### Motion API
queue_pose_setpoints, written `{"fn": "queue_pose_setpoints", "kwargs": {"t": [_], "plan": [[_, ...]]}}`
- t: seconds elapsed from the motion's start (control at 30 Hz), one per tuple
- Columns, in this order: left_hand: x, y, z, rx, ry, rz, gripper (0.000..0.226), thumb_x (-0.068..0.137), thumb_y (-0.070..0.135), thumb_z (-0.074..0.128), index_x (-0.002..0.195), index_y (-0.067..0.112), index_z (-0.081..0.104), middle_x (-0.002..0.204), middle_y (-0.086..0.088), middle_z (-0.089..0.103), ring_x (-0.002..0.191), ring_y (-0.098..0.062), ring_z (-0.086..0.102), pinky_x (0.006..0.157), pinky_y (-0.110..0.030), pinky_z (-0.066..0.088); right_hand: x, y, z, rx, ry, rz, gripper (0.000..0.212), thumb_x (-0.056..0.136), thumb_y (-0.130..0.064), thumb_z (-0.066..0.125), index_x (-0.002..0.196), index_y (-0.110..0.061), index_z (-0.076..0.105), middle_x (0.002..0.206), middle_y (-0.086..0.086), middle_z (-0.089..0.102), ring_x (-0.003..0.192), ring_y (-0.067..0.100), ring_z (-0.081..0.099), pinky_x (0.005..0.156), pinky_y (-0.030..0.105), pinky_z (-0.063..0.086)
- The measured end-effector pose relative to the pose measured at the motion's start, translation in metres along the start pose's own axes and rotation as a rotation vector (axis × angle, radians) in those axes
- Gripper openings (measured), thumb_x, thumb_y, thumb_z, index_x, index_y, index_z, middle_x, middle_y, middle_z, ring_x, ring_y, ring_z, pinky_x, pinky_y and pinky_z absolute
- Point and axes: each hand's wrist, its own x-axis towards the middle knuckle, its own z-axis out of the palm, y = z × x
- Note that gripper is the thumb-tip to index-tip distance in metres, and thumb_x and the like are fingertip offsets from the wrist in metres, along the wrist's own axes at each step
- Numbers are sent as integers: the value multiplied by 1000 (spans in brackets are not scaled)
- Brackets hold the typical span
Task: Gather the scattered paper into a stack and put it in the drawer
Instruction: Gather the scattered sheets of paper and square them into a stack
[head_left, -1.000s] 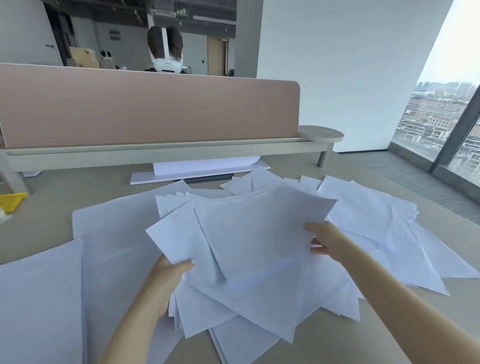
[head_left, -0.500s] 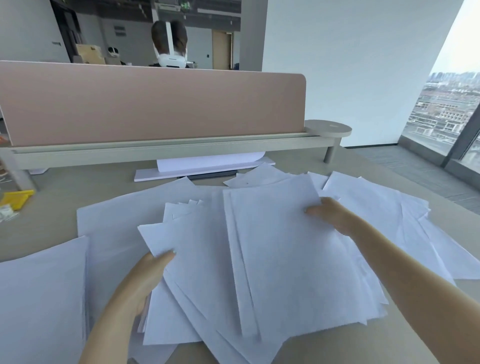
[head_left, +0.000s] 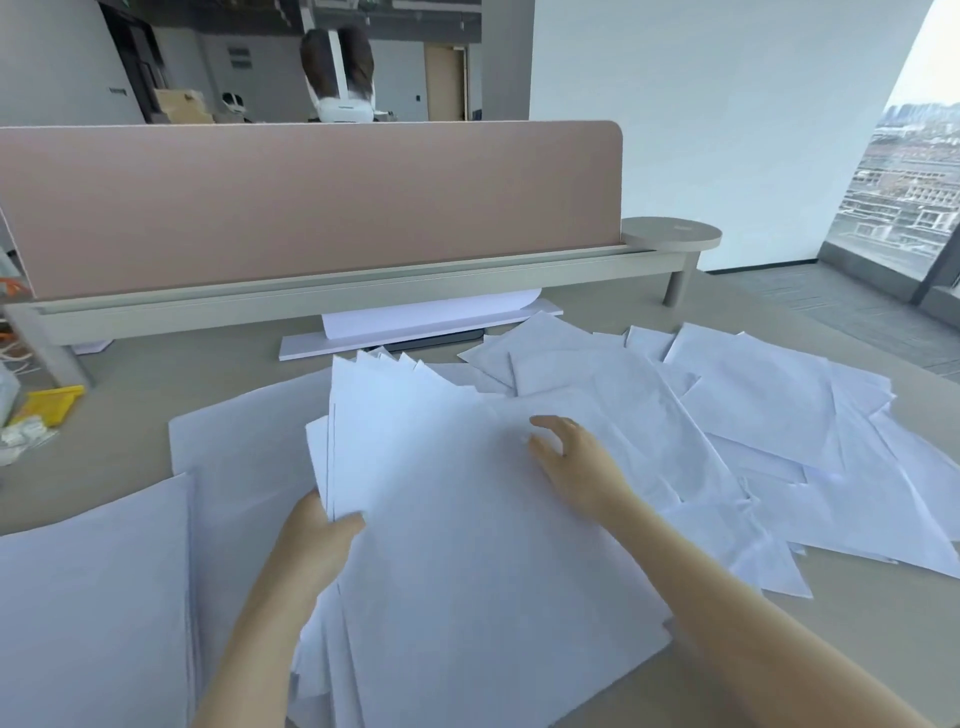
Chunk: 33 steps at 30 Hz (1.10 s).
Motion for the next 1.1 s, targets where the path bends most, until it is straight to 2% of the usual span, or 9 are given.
{"fn": "queue_pose_setpoints", "kwargs": {"t": [0.2, 0.3, 0.4, 0.57, 0.67, 0.77, 0.93, 1.03, 1.1], "plan": [[-14, 19, -9, 9, 152, 187, 15, 86, 12, 59, 98, 20, 54, 89, 0, 60, 84, -21, 51, 78, -28, 33, -4, 48, -22, -191, 166, 139, 59, 93, -49, 42, 143, -18, 35, 151, -1, 35, 142, 22, 26, 115, 37, 21], [-18, 24, -12, -115, 149, 162, 18, 90, 5, 55, 100, 20, 56, 83, 9, 58, 80, -13, 51, 81, -27, 32, -7, 48, -34, 2, 176, 211, 67, 86, -53, 55, 141, -22, 34, 138, -1, 51, 128, 23, 45, 101, 29, 38], [-15, 22, -13, -254, 161, 119, 29, 89, 1, 56, 109, 22, 57, 101, 2, 61, 102, -16, 52, 90, -28, 33, -12, 44, -44, 466, 90, 202, 44, 86, -35, 64, 126, -22, 51, 99, 1, 68, 76, 13, 65, 58, 17, 48], [-8, 12, -7, -413, 54, -29, 39, 89, -5, 52, 124, 12, 54, 111, -3, 57, 109, -17, 50, 92, -27, 30, -14, 46, -44, 811, 234, 198, 24, 87, -19, 64, 68, -7, 56, 61, 7, 53, 56, 18, 52, 53, 22, 43], [-5, 6, 1, -461, 21, -131, 37, 90, -5, 49, 126, 5, 53, 109, -5, 57, 111, -21, 51, 92, -28, 33, -16, 43, -33, 891, 276, 305, 27, 87, -15, 60, 66, -13, 44, 59, 5, 45, 51, 18, 48, 49, 21, 41], [-3, 2, -1, -542, 44, -225, 34, 91, -2, 47, 124, 1, 55, 89, -6, 63, 103, -29, 56, 77, -33, 45, -24, 35, -31, 957, 161, 340, 7, 86, -12, 57, 81, -10, 53, 69, 10, 47, 62, 23, 50, 54, 27, 45], [-9, 4, -11, -678, 14, -274, 17, 95, 6, 43, 105, 5, 57, 45, 0, 66, 42, -15, 65, 37, -20, 49, -42, 19, -58, 878, -317, 305, 22, 88, -3, 48, 75, -9, 65, 67, 5, 63, 57, 16, 61, 43, 24, 49], [-10, 8, -10, -710, -1, -236, 13, 94, 12, 48, 95, 9, 61, 60, 0, 72, 44, -13, 65, 47, -25, 51, -44, 19, -56, 809, -485, 287, 26, 93, 0, 43, 86, -6, 67, 72, 6, 72, 59, 16, 68, 48, 29, 55], [-9, 7, -8, -766, -25, -206, 15, 94, 14, 48, 99, 10, 62, 66, 2, 74, 48, -11, 66, 47, -21, 51, -42, 18, -52, 915, -376, 289, 27, 95, 1, 41, 88, -8, 66, 76, 5, 72, 58, 12, 69, 49, 28, 56]]}}
